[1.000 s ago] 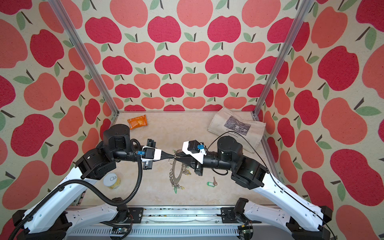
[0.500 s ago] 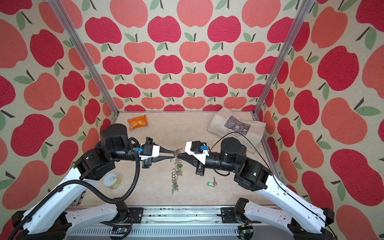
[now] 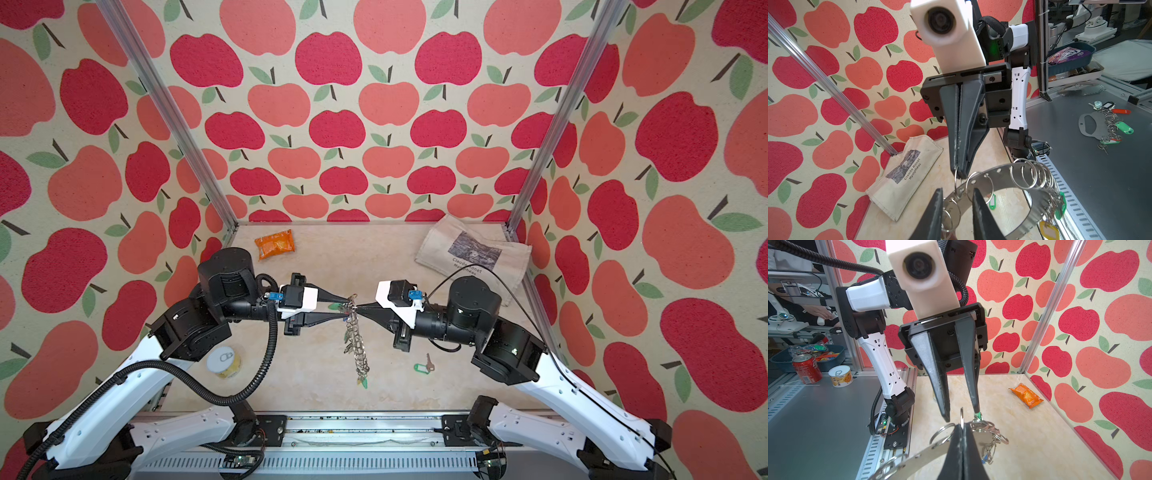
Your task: Put the keys on the keyring
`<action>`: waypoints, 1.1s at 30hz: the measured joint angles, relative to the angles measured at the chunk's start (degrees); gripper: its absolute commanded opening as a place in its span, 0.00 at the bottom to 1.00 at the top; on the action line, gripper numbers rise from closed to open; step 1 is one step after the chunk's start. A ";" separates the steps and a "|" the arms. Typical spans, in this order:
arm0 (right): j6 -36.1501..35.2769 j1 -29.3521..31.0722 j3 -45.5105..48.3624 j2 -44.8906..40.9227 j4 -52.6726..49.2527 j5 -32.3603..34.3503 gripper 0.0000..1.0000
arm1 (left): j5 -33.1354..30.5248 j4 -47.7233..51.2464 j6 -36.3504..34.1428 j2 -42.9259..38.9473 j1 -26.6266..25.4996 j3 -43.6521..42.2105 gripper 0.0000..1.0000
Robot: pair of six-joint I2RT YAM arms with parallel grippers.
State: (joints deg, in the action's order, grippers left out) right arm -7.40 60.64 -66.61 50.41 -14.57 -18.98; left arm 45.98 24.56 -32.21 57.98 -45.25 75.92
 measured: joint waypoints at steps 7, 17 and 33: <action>0.00 0.00 0.00 0.11 0.15 -0.15 0.00 | 1.07 -1.25 1.73 0.22 0.00 -0.02 0.08; 0.00 0.00 0.00 0.11 0.39 -0.15 0.00 | 2.75 -1.27 2.86 0.96 0.00 -0.02 0.17; 0.24 0.00 0.00 0.11 0.52 -0.50 0.25 | 2.86 -1.44 3.96 1.07 0.00 -0.02 0.00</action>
State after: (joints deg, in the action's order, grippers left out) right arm -7.16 60.64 -66.61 50.52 -14.04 -19.49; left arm 48.84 23.11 -28.25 59.05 -45.25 75.90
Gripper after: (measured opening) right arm 0.113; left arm 0.054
